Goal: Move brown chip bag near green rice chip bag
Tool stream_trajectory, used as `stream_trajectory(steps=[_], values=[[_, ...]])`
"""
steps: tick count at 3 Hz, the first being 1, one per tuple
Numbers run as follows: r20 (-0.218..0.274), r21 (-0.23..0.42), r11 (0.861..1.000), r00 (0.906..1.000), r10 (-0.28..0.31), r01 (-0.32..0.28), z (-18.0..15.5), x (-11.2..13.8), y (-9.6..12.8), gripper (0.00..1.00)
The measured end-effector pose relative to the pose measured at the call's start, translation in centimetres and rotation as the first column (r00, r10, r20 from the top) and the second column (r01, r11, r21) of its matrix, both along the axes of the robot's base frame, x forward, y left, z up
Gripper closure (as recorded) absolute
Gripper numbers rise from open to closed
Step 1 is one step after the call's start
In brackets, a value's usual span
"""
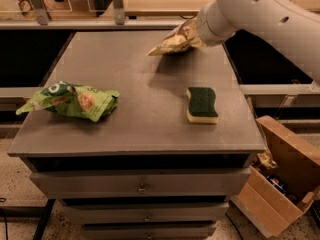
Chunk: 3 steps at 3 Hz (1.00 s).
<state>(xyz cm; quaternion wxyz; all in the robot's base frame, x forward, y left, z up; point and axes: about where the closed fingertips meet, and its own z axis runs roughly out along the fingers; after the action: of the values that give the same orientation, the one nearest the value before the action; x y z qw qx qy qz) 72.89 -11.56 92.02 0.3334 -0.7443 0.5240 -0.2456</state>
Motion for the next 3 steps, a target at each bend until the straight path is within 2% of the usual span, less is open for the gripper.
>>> stream_trajectory(steps=[1, 2, 3], values=[[0.026, 0.028, 0.998, 0.9976, 0.064, -0.064, 3.8, -4.2, 2.7, 1.0], [0.056, 0.036, 0.989, 0.9884, 0.141, -0.143, 6.8, -8.6, 6.3, 1.0], [0.08, 0.038, 0.975, 0.9731, 0.216, -0.219, 8.7, -12.4, 10.1, 1.0]])
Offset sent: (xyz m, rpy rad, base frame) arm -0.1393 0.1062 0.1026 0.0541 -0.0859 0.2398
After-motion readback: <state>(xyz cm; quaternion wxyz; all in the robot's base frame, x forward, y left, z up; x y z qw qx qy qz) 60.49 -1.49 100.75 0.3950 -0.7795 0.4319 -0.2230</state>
